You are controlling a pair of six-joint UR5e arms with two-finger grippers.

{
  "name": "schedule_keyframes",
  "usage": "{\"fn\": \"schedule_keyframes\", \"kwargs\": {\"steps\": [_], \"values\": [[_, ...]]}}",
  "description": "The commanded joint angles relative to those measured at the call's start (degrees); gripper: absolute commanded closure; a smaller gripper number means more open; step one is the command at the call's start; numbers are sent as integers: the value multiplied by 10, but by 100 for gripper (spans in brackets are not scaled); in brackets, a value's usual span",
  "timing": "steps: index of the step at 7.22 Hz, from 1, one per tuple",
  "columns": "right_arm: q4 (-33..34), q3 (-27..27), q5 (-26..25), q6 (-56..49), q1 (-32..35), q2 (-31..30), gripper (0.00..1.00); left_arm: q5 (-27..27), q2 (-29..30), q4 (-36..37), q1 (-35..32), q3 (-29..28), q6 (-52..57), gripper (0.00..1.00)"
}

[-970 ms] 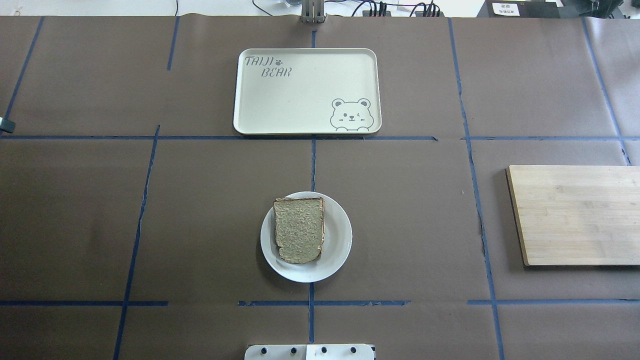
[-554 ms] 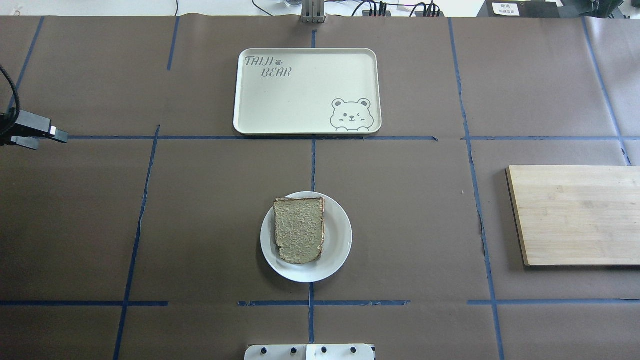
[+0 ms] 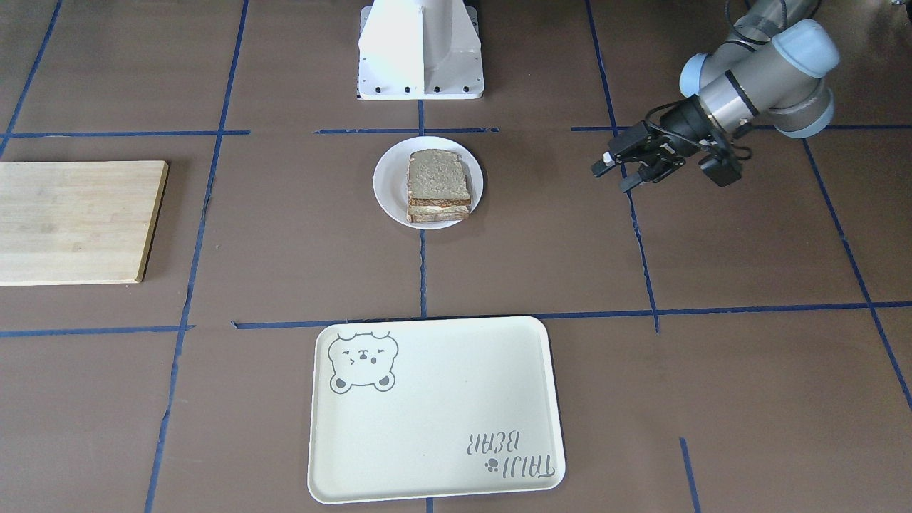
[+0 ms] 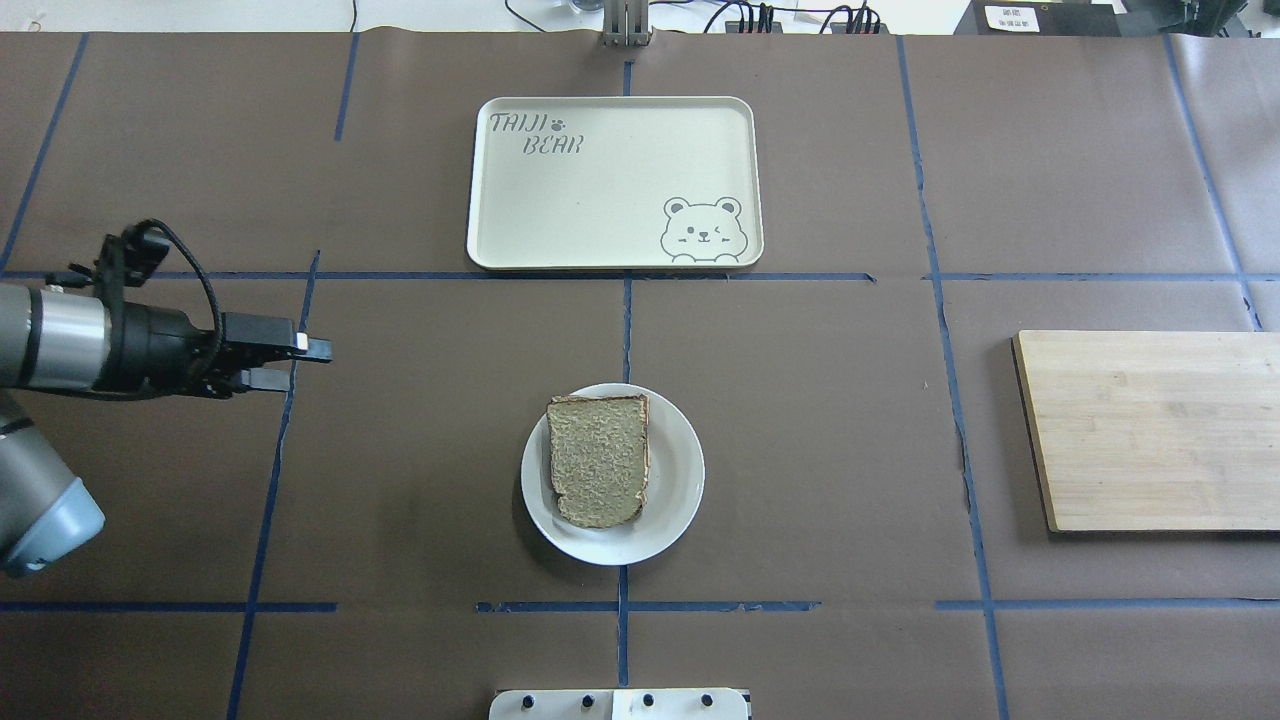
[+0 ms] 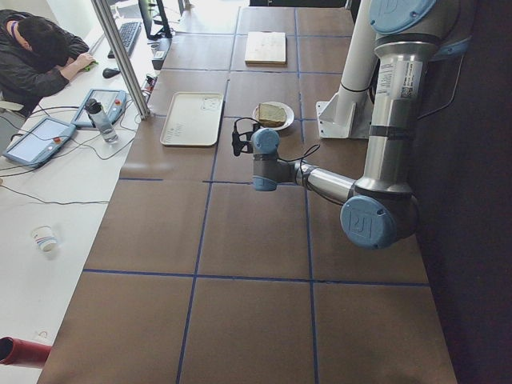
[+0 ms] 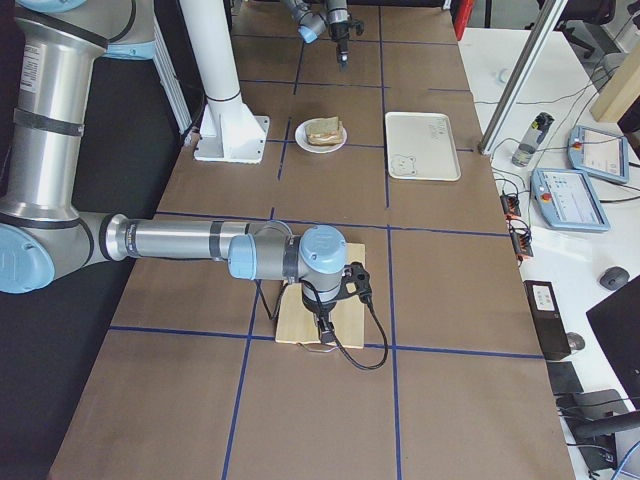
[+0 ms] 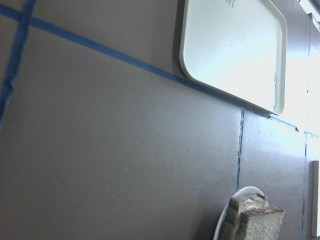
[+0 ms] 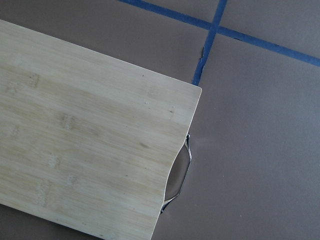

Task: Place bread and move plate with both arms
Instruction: 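Move the left gripper in toward the plate rim nearest it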

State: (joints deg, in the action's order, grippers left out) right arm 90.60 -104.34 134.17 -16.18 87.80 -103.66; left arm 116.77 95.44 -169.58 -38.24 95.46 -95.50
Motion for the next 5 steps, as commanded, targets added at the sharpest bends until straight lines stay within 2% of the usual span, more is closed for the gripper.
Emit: {"fn": "schedule_keyframes", "kwargs": {"steps": [1, 2, 4, 5], "values": [[-1, -1, -1, 0, 0, -1, 0, -141, 50, -17, 130, -9, -14, 0], [-1, -1, -1, 0, 0, -1, 0, -201, 71, -16, 182, -12, -12, 0], [-1, -1, -2, 0, 0, -1, 0, -226, 84, -16, 207, -38, -13, 1], [0, -1, -2, 0, 0, -1, 0, -235, 111, -18, 207, -75, -14, 6]]}}
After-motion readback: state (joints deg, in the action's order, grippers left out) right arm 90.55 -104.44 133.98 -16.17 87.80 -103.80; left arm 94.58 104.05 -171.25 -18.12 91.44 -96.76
